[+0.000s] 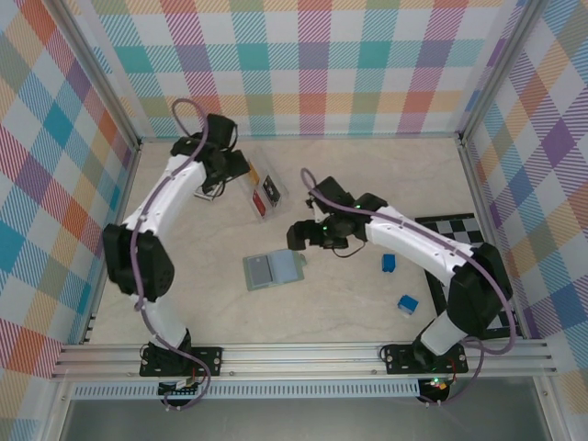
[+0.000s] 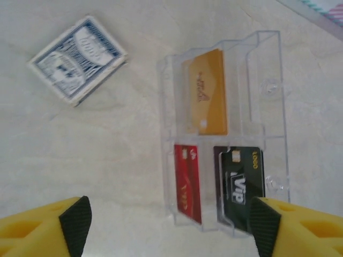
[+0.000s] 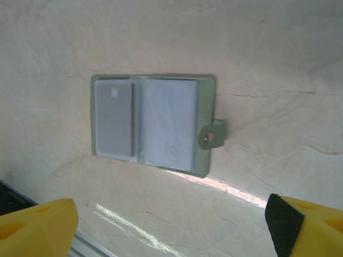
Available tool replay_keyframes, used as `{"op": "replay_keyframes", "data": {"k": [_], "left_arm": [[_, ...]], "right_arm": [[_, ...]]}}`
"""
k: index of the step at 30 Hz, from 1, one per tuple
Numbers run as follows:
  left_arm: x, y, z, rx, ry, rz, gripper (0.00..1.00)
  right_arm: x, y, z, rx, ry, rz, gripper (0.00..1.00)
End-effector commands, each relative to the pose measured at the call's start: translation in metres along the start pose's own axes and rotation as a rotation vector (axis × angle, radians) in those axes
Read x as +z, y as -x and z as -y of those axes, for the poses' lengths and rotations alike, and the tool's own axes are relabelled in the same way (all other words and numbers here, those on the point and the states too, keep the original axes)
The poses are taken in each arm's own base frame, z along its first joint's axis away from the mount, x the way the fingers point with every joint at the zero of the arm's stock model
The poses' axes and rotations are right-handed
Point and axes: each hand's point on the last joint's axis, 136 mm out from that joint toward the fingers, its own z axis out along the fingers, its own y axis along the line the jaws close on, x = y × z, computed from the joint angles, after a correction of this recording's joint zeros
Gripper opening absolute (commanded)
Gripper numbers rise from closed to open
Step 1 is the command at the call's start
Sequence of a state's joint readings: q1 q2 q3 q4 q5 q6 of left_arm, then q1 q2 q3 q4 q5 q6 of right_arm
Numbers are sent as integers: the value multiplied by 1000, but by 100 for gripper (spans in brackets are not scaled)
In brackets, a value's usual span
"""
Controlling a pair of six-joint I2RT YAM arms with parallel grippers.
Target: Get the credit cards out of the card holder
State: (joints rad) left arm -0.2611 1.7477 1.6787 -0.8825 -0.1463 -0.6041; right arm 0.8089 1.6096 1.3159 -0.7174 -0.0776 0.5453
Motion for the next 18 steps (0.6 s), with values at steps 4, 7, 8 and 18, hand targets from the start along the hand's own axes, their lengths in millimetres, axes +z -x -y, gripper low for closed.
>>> {"op": "replay_keyframes", "data": {"k": [4, 7, 8, 18], "left_arm": [[-6, -36, -60, -62, 11, -69, 99], [-6, -54, -87, -98, 26, -92, 100], [-6, -61, -96, -117, 29, -103, 100], [-6, -101, -133, -217, 1, -168, 100]], "right_arm": [[41, -12, -34, -119, -115, -65, 87], [66, -19, -49, -132, -127, -110, 84], [75, -21, -53, -128, -128, -128, 83], [126, -30, -48, -90, -209, -250, 77]]}}
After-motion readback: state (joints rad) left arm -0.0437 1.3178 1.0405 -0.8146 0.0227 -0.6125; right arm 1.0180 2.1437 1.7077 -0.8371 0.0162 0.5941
